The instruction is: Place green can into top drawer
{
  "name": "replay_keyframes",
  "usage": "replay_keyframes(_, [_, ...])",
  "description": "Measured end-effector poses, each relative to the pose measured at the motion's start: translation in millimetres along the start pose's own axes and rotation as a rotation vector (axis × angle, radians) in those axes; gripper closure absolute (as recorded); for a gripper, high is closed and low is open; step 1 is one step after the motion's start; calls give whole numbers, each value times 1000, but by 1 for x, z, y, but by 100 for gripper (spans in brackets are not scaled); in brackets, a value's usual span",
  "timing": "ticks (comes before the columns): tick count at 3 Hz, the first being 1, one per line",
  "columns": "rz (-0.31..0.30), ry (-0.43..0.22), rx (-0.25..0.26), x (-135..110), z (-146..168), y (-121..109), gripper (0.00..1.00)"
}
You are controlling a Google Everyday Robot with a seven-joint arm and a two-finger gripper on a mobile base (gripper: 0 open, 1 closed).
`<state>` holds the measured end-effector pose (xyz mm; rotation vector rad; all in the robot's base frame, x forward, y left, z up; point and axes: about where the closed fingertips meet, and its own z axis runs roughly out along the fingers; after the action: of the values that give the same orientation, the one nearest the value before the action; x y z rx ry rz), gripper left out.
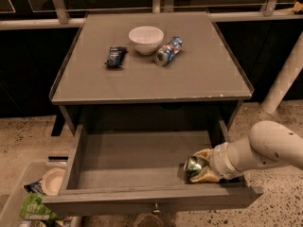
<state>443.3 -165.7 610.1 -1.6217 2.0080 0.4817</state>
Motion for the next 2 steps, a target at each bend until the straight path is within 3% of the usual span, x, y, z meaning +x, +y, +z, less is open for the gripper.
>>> replay_keyframes(2, [0,0,0,0,0,0,13])
